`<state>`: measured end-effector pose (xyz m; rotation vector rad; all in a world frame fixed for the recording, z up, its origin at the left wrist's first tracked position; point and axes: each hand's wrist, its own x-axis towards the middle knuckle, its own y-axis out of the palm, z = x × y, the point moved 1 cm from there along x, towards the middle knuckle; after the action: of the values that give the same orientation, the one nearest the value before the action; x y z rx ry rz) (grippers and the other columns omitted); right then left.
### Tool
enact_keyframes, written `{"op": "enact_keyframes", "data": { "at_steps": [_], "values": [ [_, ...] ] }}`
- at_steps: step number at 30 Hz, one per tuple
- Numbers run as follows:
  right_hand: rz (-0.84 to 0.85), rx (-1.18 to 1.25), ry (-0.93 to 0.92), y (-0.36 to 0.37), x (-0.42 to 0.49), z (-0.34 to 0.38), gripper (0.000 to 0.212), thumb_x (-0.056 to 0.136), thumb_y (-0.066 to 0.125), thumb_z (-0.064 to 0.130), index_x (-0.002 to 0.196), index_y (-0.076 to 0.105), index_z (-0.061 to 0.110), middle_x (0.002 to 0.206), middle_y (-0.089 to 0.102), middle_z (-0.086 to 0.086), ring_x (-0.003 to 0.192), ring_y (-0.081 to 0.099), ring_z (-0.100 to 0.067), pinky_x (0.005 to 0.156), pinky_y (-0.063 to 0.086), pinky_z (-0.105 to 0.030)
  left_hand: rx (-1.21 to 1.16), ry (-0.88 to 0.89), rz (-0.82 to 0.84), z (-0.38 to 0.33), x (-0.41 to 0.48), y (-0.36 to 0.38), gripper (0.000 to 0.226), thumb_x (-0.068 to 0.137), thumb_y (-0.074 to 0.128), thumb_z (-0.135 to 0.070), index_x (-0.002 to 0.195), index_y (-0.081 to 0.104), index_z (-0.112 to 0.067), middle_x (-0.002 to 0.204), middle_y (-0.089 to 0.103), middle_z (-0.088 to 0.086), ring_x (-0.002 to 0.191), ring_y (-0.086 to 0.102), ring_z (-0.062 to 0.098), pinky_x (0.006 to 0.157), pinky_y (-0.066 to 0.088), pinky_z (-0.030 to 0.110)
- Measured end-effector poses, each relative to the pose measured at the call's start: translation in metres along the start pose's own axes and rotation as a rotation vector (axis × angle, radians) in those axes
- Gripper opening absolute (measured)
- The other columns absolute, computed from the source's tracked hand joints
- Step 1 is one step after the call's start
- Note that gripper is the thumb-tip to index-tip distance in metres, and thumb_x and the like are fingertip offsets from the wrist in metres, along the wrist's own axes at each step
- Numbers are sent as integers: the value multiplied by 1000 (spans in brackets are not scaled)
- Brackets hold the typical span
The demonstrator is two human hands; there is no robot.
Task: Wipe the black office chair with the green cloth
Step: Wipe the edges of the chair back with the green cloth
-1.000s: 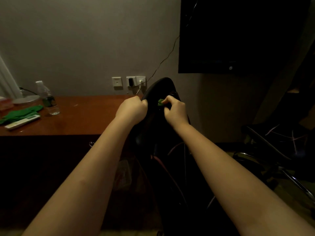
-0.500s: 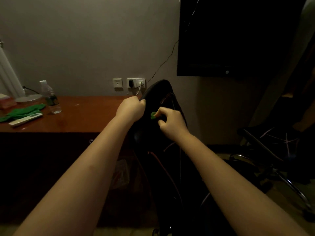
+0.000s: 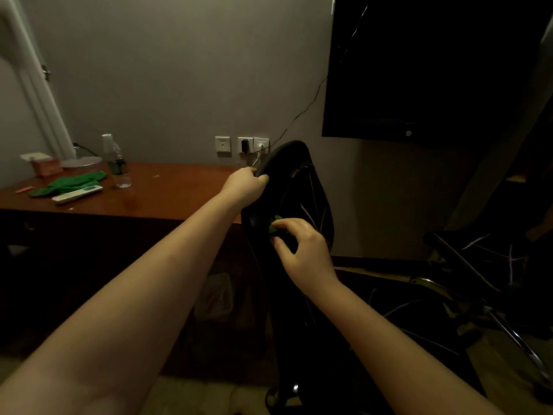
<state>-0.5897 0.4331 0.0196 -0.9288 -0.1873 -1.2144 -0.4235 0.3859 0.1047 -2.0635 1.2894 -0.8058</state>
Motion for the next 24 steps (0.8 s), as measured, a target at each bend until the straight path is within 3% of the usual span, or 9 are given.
{"op": "enact_keyframes", "data": {
  "at_steps": [2,6,9,12,17,24],
  "values": [
    [-13,-27,-3,5,5,-1,24,90,64,13,114,67,12,114,63,-1,110,57,-13,97,47,-25,2,15,-13,3,-4,2,40,100,47,-35,128,59,-10,118,64,12,105,61,29,79,47,32],
    [-54,-41,10,10,24,-8,21,91,61,9,111,68,11,111,63,-2,107,58,-14,94,38,-8,33,33,-29,7,1,6,42,101,45,-35,131,55,-9,124,62,14,111,58,32,85,47,35],
    [-75,-31,33,13,46,-17,20,91,60,8,109,69,11,110,63,-4,105,58,-15,92,47,-23,46,55,-56,10,9,6,39,100,46,-33,129,56,-9,123,62,14,110,58,32,85,46,34],
    [-87,-44,77,18,71,-28,18,91,60,10,108,69,11,109,62,-4,101,58,-16,85,44,-19,7,64,-41,16,15,6,40,101,46,-33,132,54,-10,123,62,12,104,58,26,79,44,32],
    [-135,-66,145,28,110,-51,16,91,61,12,105,70,12,104,63,-5,94,60,-17,77,42,-19,-46,70,-32,20,24,5,42,101,47,-32,138,51,-13,129,60,10,114,58,26,83,43,29],
    [-210,-86,298,35,154,-79,18,94,59,18,109,69,14,108,64,-8,95,61,-21,74,46,-24,-119,74,-29,24,27,7,39,100,48,-31,136,54,-16,121,63,7,106,61,25,93,51,40]
  ]
}}
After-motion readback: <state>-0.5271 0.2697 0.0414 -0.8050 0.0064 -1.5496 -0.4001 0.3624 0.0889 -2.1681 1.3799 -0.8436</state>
